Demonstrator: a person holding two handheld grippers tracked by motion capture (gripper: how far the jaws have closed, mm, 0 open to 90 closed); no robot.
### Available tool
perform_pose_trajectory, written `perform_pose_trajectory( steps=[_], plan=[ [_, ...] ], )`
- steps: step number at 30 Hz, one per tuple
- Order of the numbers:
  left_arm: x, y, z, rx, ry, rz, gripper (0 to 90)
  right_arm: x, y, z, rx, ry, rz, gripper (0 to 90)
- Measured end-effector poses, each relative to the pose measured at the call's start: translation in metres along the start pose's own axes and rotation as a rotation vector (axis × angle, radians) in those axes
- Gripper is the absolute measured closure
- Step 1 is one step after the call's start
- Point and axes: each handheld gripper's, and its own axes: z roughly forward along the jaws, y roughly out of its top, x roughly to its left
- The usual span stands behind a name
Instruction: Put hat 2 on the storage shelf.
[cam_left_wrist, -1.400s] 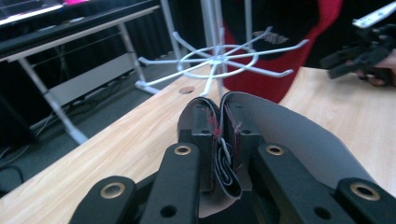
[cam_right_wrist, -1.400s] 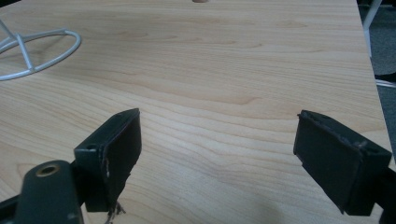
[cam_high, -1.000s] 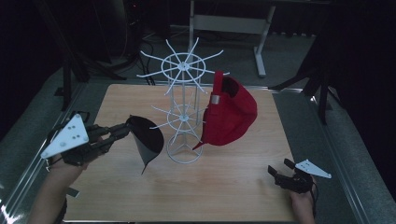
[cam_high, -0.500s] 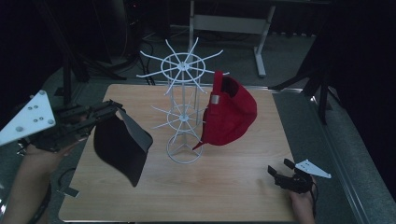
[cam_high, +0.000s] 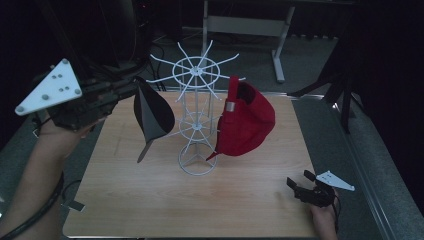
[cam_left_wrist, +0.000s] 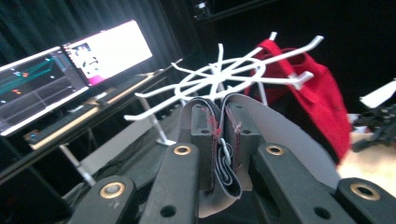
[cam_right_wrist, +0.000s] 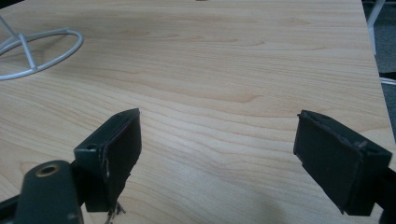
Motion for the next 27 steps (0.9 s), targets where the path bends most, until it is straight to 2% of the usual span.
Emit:
perform_pose_trajectory(
  steps=[5, 8, 9, 15, 20, 27],
  plan=[
    [0.006, 0.012, 0.006, 0.007, 0.000, 0.012, 83.7, 0.000, 0.000, 0.000, -0.001, 0.000, 0.001, 15.0],
    [0.009, 0.015, 0.008, -0.003, -0.008, 0.004, 83.7, 0.000, 0.000, 0.000, 0.002, 0.000, 0.001, 15.0],
    [0.009, 0.017, 0.010, -0.006, 0.002, 0.007, 83.7, 0.000, 0.000, 0.000, 0.003, 0.000, 0.001, 15.0],
    [0.006, 0.022, 0.022, -0.010, -0.029, 0.009, 83.6, 0.000, 0.000, 0.000, 0.003, 0.001, 0.001, 15.0],
    [0.001, 0.015, 0.027, 0.004, -0.062, 0.013, 83.6, -0.001, 0.000, 0.000, 0.004, 0.003, 0.007, 15.0],
    [-0.004, -0.002, 0.029, 0.014, -0.101, -0.014, 83.4, -0.001, 0.000, 0.001, 0.009, 0.002, 0.007, 15.0]
  ],
)
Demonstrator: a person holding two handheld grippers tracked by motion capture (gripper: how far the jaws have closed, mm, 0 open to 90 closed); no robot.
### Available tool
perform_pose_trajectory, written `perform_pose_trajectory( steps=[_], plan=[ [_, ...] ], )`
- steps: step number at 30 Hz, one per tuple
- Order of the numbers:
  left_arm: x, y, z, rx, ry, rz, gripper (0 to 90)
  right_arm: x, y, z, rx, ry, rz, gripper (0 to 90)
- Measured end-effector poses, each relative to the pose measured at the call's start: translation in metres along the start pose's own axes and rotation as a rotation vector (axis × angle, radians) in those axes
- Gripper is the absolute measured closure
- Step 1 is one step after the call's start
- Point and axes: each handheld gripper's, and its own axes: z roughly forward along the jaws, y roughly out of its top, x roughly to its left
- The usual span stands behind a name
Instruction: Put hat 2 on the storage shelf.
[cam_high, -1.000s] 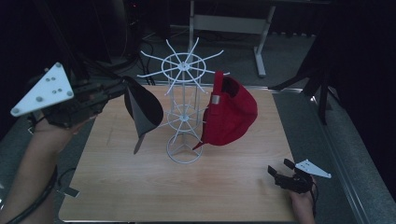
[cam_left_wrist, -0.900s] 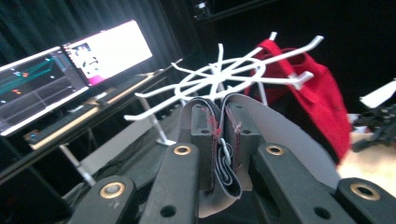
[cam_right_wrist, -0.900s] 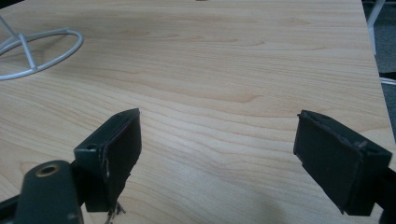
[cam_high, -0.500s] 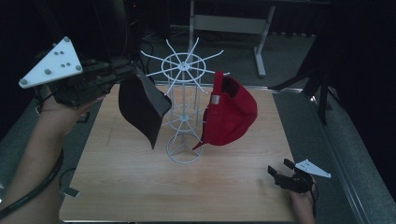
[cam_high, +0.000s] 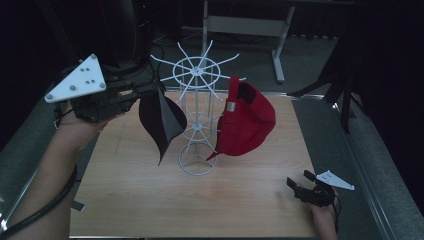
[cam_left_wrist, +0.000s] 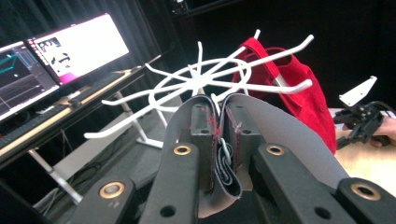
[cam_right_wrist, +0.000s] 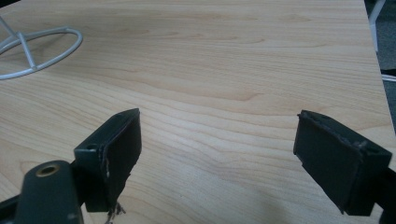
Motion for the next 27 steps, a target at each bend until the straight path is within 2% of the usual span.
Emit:
perform_pose_trajectory(
  steps=[6, 14, 17, 21, 27],
  plan=[
    [-0.005, -0.015, 0.003, -0.004, -0.040, -0.027, 83.3, 0.000, 0.000, 0.000, 0.002, -0.002, 0.001, 15.0],
    [-0.010, -0.035, 0.006, -0.010, -0.047, -0.064, 82.7, -0.001, 0.000, 0.000, -0.001, 0.001, 0.003, 15.1],
    [-0.012, -0.038, 0.004, -0.015, -0.037, -0.072, 75.3, 0.000, 0.000, 0.000, -0.001, 0.002, 0.002, 15.0],
    [-0.015, -0.042, 0.003, -0.006, -0.030, -0.085, 60.7, 0.000, 0.000, -0.001, -0.005, 0.000, 0.003, 15.0],
    [-0.018, -0.051, -0.002, -0.024, -0.020, -0.126, 56.5, 0.000, 0.000, -0.001, -0.003, 0.000, 0.000, 15.0]
  ],
)
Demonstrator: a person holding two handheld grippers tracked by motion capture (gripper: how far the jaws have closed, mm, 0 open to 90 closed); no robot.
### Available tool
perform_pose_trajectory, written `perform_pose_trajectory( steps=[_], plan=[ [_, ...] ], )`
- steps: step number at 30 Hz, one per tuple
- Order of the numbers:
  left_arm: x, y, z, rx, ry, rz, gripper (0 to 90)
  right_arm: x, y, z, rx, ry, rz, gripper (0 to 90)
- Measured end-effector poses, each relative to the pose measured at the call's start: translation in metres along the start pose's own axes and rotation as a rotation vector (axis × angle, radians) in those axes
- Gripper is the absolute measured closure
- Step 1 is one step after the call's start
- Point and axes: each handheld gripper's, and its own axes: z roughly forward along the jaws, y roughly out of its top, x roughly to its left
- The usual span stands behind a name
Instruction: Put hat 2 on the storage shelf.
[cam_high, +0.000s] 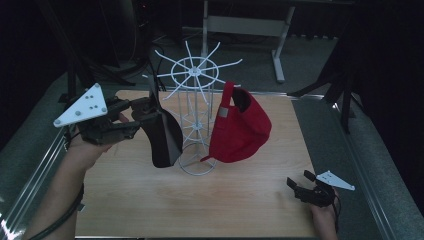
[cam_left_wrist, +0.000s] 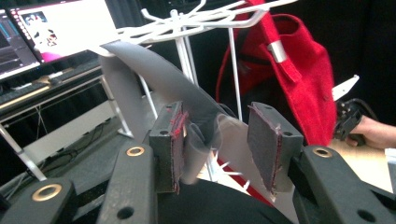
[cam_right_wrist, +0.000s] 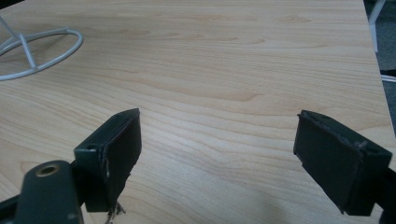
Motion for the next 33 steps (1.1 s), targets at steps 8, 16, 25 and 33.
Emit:
perform_pose_trajectory(
  steps=[8, 16, 25, 33],
  plan=[
    [-0.005, -0.014, -0.008, 0.010, 0.003, -0.009, 56.5, 0.000, 0.000, 0.000, -0.002, 0.001, -0.002, 15.0],
    [-0.014, -0.037, -0.012, 0.040, -0.016, -0.018, 56.6, 0.000, 0.000, 0.000, -0.002, 0.000, -0.006, 15.0],
    [-0.025, -0.069, -0.010, 0.080, -0.006, -0.029, 56.7, 0.000, 0.000, 0.000, -0.002, -0.001, -0.006, 15.0],
    [-0.035, -0.094, -0.001, 0.110, -0.047, -0.055, 56.7, 0.001, 0.000, 0.000, -0.001, -0.003, -0.008, 15.0]
  ],
)
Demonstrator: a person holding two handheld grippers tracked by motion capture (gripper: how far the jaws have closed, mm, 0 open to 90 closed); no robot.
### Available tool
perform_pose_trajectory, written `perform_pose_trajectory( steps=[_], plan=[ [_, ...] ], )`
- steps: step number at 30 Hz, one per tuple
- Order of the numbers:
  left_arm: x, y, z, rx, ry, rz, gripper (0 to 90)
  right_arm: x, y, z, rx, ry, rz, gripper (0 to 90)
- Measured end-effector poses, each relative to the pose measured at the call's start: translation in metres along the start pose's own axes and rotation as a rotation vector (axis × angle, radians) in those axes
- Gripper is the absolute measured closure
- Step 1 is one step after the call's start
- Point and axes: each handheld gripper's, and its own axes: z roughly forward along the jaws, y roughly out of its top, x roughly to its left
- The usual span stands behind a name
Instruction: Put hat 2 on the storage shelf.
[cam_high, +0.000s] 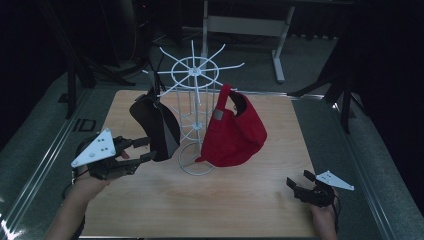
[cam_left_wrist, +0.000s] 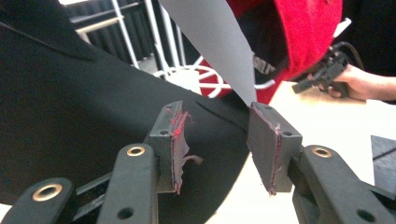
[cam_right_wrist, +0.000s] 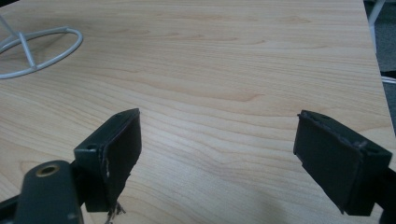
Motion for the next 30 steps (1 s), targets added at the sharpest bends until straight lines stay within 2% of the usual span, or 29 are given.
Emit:
perform_pose_trajectory(
  steps=[5, 20, 30],
  plan=[
    [-0.004, -0.016, 0.006, 0.006, -0.017, -0.030, 56.7, 0.000, 0.000, 0.000, 0.000, 0.001, 0.001, 15.0],
    [-0.015, -0.065, 0.008, 0.007, -0.020, -0.117, 56.6, 0.000, 0.000, 0.000, -0.001, 0.001, 0.001, 15.0],
    [-0.022, -0.100, 0.017, 0.060, -0.035, -0.166, 56.4, 0.000, 0.000, 0.000, -0.002, 0.000, 0.000, 15.0]
  ],
)
